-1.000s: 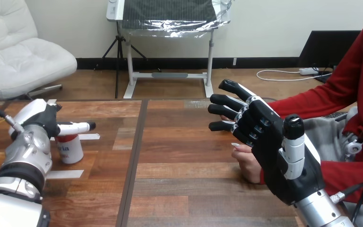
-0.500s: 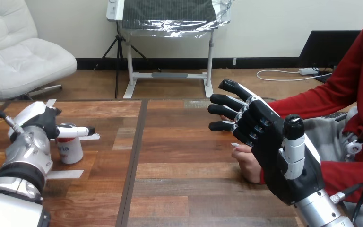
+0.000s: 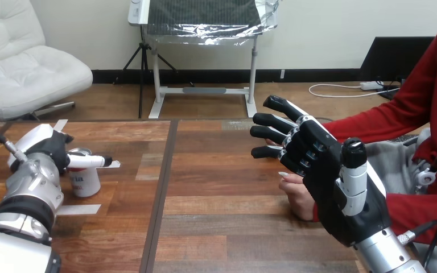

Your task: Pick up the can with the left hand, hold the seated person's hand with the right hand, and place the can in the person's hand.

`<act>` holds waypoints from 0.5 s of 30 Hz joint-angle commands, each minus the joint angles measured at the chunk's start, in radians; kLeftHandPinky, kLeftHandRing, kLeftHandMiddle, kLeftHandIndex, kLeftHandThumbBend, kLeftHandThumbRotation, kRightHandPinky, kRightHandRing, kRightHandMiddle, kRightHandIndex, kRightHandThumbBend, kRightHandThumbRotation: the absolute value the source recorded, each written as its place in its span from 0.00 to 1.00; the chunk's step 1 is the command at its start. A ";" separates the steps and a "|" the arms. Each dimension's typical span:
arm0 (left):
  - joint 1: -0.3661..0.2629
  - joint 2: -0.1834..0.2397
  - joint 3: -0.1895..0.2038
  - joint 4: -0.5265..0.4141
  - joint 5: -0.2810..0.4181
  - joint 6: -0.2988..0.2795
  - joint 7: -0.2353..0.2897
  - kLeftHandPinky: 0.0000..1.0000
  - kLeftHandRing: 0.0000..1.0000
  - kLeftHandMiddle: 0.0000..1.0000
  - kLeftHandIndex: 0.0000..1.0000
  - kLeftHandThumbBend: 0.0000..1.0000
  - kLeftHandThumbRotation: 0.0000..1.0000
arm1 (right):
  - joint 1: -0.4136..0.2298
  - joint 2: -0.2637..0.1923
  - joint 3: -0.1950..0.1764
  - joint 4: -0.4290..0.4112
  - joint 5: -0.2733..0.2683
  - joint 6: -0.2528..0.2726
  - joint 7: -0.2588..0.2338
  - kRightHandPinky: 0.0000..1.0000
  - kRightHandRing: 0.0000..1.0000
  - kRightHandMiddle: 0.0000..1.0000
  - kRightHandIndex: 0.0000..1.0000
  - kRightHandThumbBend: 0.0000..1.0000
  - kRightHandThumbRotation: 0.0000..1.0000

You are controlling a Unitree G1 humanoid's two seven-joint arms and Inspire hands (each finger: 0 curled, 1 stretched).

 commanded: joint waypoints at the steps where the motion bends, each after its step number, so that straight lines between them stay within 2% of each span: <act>1: -0.063 0.002 -0.020 -0.003 0.015 0.003 -0.010 0.48 0.65 0.75 0.89 0.83 0.42 | -0.038 0.011 -0.007 -0.056 0.020 -0.025 0.004 0.71 0.82 0.83 0.88 0.96 1.00; 9: -0.067 0.006 -0.032 -0.009 0.022 0.010 -0.033 0.56 0.74 0.82 0.88 0.81 0.38 | -0.037 0.011 -0.007 -0.059 0.025 -0.026 0.009 0.70 0.82 0.83 0.88 0.96 1.00; 15: -0.069 0.007 -0.037 -0.011 0.022 0.011 -0.040 0.57 0.75 0.82 0.87 0.81 0.35 | -0.036 0.011 -0.009 -0.060 0.021 -0.027 0.008 0.70 0.82 0.83 0.88 0.96 1.00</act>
